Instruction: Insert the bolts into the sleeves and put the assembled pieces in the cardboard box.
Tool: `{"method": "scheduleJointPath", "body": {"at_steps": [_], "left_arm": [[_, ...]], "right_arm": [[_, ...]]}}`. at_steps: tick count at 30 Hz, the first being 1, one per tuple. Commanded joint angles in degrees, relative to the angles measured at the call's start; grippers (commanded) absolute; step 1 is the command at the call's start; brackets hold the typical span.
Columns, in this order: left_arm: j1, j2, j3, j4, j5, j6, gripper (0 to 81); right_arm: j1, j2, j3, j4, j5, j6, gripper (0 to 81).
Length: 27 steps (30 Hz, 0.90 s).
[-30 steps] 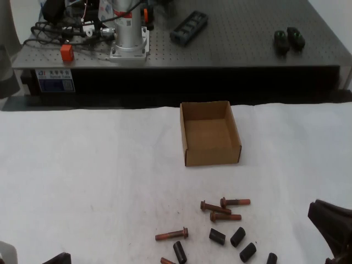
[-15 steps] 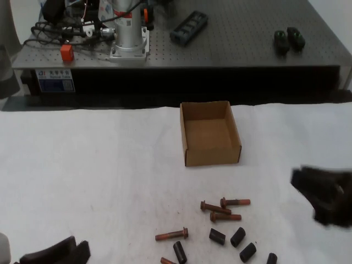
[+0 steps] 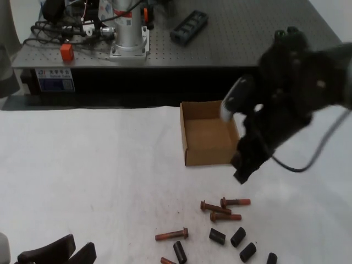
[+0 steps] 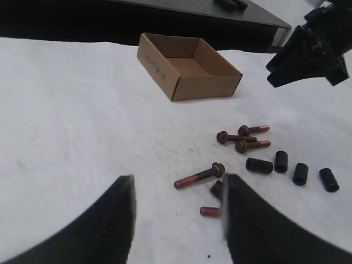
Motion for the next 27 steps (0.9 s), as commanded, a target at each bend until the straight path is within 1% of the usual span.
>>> {"method": "scheduleJointPath", "body": {"at_steps": [1,5,9,18,22,27], "left_arm": [[-0.23,-0.20,-0.10,-0.65,0.43,-1.18,35.5],[-0.23,-0.20,-0.10,-0.65,0.43,-1.18,35.5],[-0.23,-0.20,-0.10,-0.65,0.43,-1.18,35.5],[-0.23,-0.20,-0.10,-0.65,0.43,-1.18,35.5],[-0.23,-0.20,-0.10,-0.65,0.43,-1.18,35.5],[-0.23,-0.20,-0.10,-0.65,0.43,-1.18,35.5]], "right_arm": [[1.75,6.96,-5.91,5.30,4.34,-5.30,25.5],[2.72,12.15,-8.47,7.25,7.13,-7.91,25.5],[3.13,14.80,-8.67,7.39,8.12,-10.06,25.5],[4.31,16.56,-8.67,9.52,7.81,-11.77,25.5],[4.27,17.07,-8.51,10.61,6.25,-12.29,25.5],[4.27,19.26,-8.53,10.54,7.42,-12.29,25.3]]}}
